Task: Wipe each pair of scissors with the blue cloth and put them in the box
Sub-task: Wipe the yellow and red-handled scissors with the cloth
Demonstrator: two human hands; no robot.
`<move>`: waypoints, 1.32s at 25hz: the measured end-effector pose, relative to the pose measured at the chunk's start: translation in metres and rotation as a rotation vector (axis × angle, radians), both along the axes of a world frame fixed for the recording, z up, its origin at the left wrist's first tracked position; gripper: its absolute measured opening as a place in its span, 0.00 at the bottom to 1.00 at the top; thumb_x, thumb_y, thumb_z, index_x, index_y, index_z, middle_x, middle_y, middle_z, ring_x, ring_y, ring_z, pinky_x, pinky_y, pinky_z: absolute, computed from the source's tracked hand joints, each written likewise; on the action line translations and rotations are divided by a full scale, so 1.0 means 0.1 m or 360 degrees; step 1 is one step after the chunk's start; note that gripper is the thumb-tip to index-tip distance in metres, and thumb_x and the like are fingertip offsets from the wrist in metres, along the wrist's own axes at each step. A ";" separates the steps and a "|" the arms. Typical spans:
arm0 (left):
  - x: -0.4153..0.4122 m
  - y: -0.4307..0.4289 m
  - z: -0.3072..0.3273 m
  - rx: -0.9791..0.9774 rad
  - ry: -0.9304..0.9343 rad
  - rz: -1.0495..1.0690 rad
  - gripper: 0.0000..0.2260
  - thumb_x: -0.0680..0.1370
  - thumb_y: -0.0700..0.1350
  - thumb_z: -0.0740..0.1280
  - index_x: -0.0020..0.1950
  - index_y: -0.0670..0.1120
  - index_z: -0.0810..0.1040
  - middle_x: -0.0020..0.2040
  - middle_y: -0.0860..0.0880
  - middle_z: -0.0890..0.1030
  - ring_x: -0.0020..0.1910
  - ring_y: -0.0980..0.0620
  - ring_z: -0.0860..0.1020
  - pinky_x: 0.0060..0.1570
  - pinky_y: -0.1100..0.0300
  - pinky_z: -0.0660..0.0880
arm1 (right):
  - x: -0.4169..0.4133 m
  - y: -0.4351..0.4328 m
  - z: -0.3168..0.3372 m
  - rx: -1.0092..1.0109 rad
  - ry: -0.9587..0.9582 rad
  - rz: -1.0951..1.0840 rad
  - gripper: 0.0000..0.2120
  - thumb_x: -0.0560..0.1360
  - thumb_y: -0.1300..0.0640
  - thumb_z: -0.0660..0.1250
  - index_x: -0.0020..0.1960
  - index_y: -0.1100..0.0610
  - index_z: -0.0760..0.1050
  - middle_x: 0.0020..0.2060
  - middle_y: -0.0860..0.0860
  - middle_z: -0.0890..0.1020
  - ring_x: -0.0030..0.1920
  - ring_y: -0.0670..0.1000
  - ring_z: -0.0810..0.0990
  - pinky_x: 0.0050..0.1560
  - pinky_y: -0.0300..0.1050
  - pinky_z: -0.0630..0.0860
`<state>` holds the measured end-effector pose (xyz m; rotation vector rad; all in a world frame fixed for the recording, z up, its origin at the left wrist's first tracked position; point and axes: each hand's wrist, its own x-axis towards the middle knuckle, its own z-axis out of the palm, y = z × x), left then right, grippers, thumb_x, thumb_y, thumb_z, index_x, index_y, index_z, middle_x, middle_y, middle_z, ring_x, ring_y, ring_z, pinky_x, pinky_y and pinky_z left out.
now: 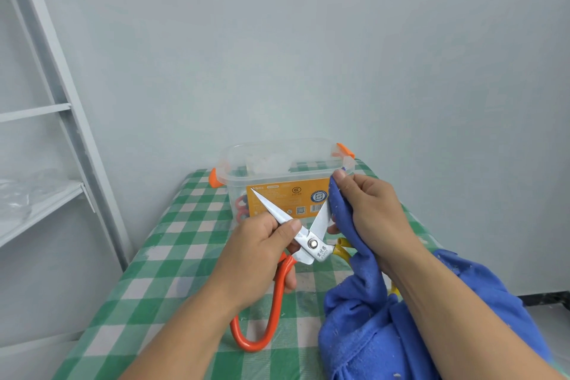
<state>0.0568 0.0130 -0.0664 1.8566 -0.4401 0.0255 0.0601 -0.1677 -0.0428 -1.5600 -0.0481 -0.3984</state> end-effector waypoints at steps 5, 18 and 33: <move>-0.03 0.02 0.05 -0.0016 0.0111 -0.0012 0.14 0.83 0.48 0.63 0.49 0.37 0.80 0.38 0.40 0.84 0.28 0.41 0.80 0.33 0.49 0.80 | 0.02 0.02 -0.03 0.0056 0.0012 -0.0198 0.26 0.84 0.46 0.59 0.37 0.65 0.75 0.25 0.54 0.79 0.24 0.54 0.77 0.29 0.49 0.79; 0.04 0.29 0.09 -0.0423 0.0652 -0.0544 0.20 0.65 0.34 0.62 0.54 0.34 0.82 0.50 0.36 0.83 0.37 0.41 0.81 0.42 0.45 0.82 | -0.03 -0.03 -0.24 -0.1094 -0.0032 -0.0589 0.23 0.84 0.43 0.52 0.35 0.53 0.67 0.29 0.48 0.74 0.33 0.53 0.72 0.37 0.49 0.64; 0.06 -0.24 -0.05 -0.1375 0.0204 -0.0146 0.06 0.73 0.38 0.73 0.49 0.42 0.86 0.46 0.44 0.84 0.46 0.49 0.82 0.49 0.57 0.81 | 0.06 0.06 -0.20 -0.0292 -0.0022 -0.0514 0.24 0.84 0.48 0.57 0.31 0.54 0.62 0.20 0.42 0.65 0.25 0.46 0.62 0.31 0.45 0.63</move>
